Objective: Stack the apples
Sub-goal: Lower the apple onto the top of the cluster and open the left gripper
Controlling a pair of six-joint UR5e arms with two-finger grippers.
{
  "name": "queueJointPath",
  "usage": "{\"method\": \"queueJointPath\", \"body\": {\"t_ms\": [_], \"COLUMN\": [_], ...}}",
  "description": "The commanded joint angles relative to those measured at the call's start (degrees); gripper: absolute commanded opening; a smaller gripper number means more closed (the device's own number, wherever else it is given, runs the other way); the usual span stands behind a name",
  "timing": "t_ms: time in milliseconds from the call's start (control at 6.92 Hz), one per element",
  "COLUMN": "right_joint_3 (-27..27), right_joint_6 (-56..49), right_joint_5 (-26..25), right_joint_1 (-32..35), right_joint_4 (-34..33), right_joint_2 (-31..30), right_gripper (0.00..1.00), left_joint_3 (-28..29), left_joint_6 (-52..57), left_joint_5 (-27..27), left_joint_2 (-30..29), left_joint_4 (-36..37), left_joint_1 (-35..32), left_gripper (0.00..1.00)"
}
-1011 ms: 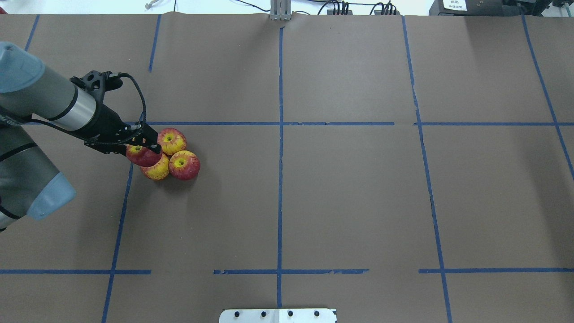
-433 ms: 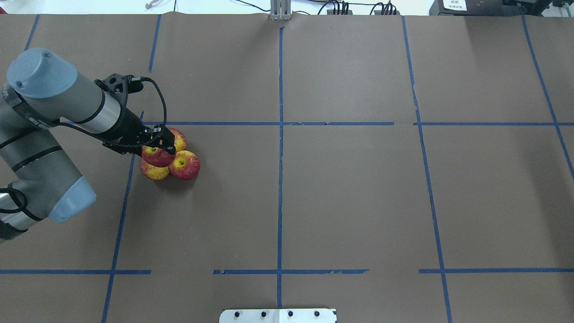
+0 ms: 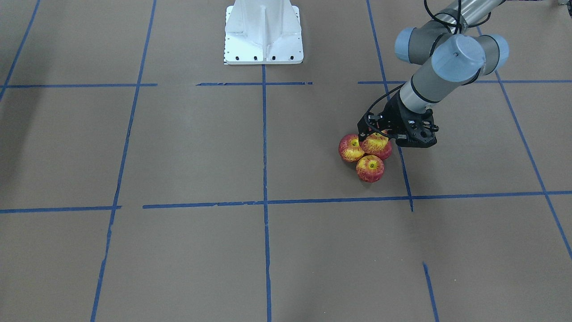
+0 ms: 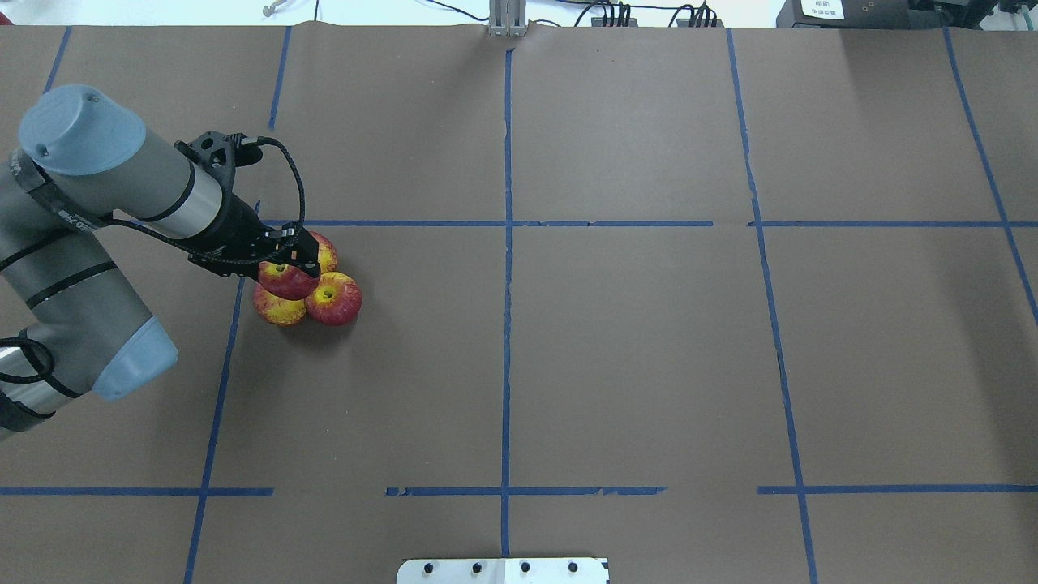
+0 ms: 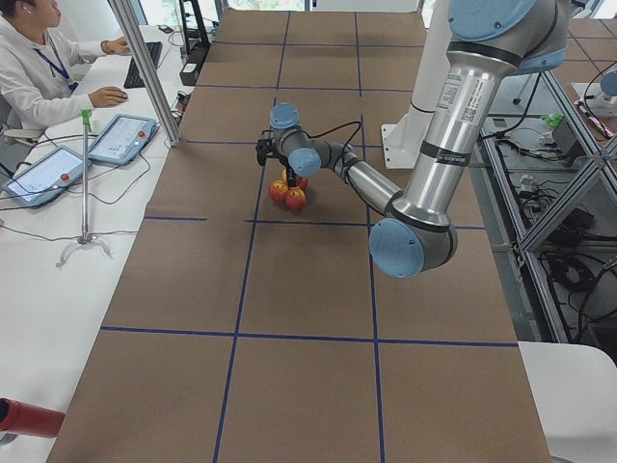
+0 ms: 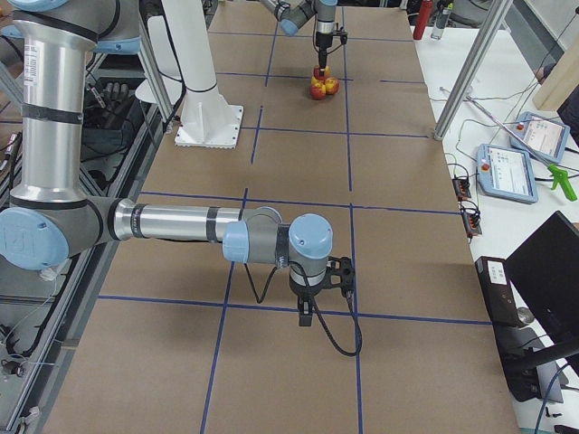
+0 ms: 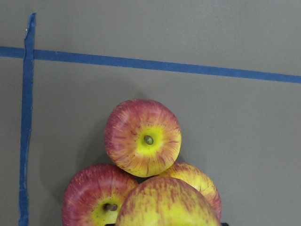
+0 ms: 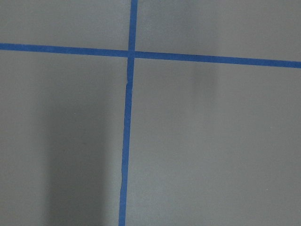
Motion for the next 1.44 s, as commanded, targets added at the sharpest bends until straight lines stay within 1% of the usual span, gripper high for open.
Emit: {"method": "queueJointPath", "body": {"t_ms": [0,289,433,722,867,1156,1300], "right_joint_3": [0.0,0.0,0.0,0.0,0.0,0.0,0.0], "right_joint_6": [0.0,0.0,0.0,0.0,0.0,0.0,0.0], "right_joint_5": [0.0,0.0,0.0,0.0,0.0,0.0,0.0], "right_joint_1": [0.0,0.0,0.0,0.0,0.0,0.0,0.0], "right_joint_4": [0.0,0.0,0.0,0.0,0.0,0.0,0.0], "right_joint_2": [0.0,0.0,0.0,0.0,0.0,0.0,0.0], "right_gripper": [1.00,1.00,1.00,1.00,1.00,1.00,1.00], "left_joint_3": [0.6,1.2,1.5,2.1,1.6,0.3,-2.0], "left_joint_6": [0.3,0.4,0.4,0.5,0.4,0.5,0.8], "left_joint_5": [1.7,1.7,1.7,1.8,1.8,1.6,1.6], "left_joint_2": [-0.1,-0.4,-0.4,-0.4,-0.5,-0.1,0.2], "left_joint_4": [0.1,0.1,0.1,0.0,0.1,0.2,2.7], "left_joint_1": [0.0,0.0,0.3,0.7,0.7,0.1,-1.5], "left_gripper": [0.00,0.00,0.44,0.84,1.00,1.00,1.00]}}
